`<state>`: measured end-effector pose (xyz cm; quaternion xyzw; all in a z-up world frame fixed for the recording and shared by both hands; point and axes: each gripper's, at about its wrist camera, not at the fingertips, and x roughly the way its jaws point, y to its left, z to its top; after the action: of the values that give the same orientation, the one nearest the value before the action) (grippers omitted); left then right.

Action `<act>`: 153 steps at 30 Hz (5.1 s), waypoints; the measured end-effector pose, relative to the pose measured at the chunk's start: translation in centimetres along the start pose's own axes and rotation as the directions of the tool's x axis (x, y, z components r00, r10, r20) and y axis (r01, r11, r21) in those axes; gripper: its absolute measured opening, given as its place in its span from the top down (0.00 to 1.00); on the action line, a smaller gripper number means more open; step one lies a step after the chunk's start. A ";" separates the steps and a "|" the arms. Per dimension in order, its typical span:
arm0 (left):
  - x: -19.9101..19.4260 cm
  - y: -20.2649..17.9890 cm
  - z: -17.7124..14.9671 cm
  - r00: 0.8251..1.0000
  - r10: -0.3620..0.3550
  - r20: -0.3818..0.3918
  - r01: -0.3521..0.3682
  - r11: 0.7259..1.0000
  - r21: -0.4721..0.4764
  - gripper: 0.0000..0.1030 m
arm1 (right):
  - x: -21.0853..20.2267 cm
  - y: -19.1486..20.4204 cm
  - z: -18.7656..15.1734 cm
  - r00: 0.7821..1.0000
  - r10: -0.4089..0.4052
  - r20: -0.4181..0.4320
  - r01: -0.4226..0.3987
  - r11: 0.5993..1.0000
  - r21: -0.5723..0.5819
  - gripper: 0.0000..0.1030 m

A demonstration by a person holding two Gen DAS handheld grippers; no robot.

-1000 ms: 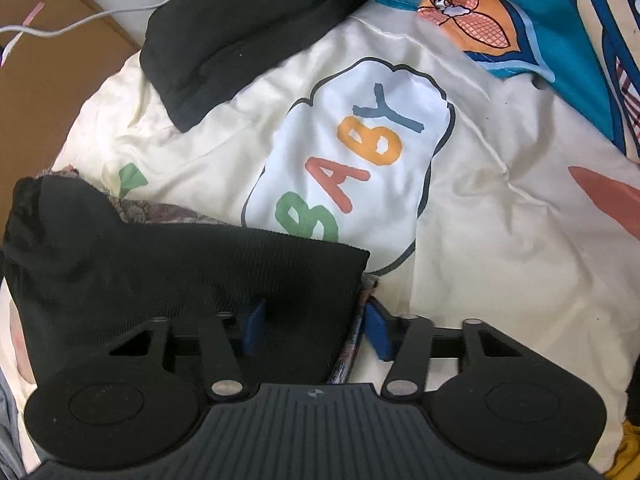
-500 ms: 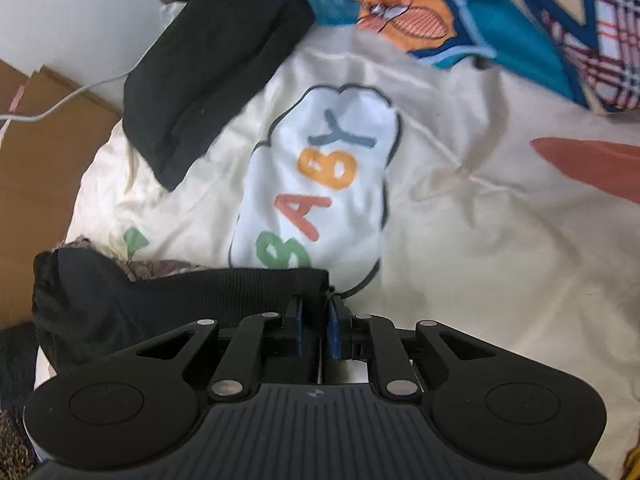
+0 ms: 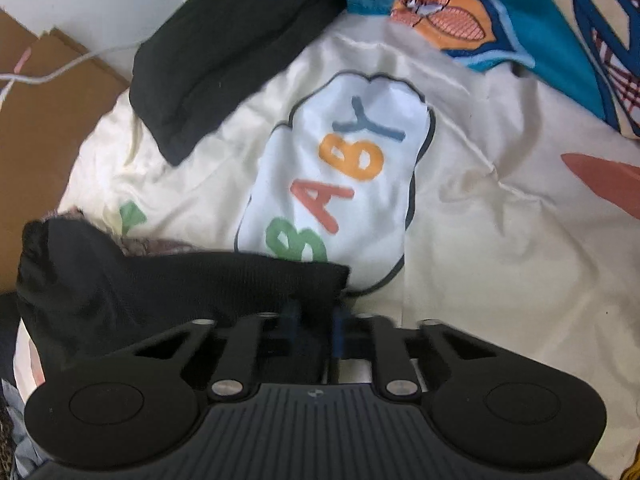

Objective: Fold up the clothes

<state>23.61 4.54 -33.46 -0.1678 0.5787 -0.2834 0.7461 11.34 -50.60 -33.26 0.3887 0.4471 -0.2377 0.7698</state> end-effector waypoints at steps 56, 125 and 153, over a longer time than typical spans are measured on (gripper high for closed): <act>4.5 -10.5 -9.3 0.965 -0.011 -0.262 -0.003 0.999 -0.054 0.33 | -2.6 -1.5 0.1 0.987 0.122 0.106 -0.129 0.990 0.064 0.56; 5.3 -9.0 -9.4 0.961 -0.103 -0.256 0.089 0.994 -0.065 0.68 | 5.8 3.4 6.4 0.771 0.120 -0.626 -0.523 0.680 -0.514 0.47; 3.4 -11.0 -8.1 0.953 0.020 -0.302 0.010 0.995 0.098 0.83 | 1.1 1.4 2.8 0.803 0.133 -0.580 -0.505 0.669 -0.546 0.79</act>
<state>13.94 -5.56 -31.97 -0.0842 0.6718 -0.3320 0.6568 14.30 -52.08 -32.85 0.2028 0.6046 0.1935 0.7456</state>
